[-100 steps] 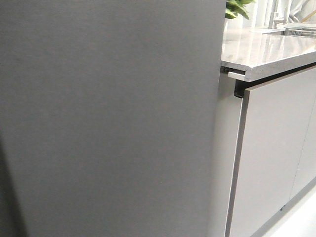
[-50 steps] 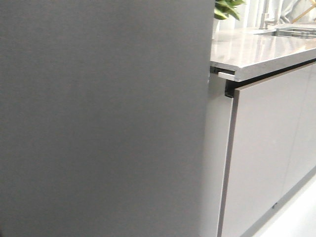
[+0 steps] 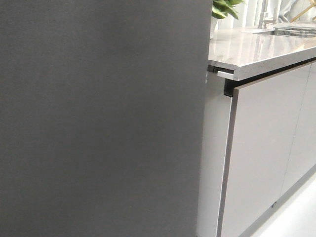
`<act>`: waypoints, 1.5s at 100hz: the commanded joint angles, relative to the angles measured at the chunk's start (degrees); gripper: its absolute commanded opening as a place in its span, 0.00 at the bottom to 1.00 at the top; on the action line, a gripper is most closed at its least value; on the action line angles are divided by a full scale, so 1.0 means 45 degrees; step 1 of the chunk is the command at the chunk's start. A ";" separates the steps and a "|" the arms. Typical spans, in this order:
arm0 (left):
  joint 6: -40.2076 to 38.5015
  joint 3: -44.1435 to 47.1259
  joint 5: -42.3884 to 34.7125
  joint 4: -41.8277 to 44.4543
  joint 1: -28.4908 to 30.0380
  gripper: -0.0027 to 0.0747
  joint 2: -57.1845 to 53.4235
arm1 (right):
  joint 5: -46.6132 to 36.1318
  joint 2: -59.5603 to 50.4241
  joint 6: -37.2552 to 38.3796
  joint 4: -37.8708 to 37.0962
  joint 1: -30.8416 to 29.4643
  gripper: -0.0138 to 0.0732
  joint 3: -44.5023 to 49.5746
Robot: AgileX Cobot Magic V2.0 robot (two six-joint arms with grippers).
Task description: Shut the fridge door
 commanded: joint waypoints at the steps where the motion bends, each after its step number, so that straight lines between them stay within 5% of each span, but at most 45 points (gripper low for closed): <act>1: -0.0064 0.0447 -0.0922 -0.0079 -0.0037 0.01 -0.0261 | -0.0800 -0.0963 0.0696 -0.0709 -0.0323 0.11 -0.0360; 18: -0.0064 0.0447 -0.0922 -0.0079 -0.0037 0.01 -0.0261 | 0.0262 -0.2199 0.2217 -0.3054 -0.1192 0.11 -0.0336; 36: -0.0064 0.0447 -0.0922 -0.0079 -0.0037 0.01 -0.0261 | 0.0743 -0.4246 0.2441 -0.3233 -0.2344 0.11 0.0618; 110: -0.0064 0.0447 -0.0922 -0.0079 -0.0037 0.01 -0.0261 | -0.2574 -1.6731 0.4589 -0.3643 -0.2932 0.11 1.4139; 150: -0.0064 0.0447 -0.0922 -0.0079 -0.0037 0.01 -0.0261 | -0.2608 -1.8458 0.4589 -0.3643 -0.2932 0.11 1.5979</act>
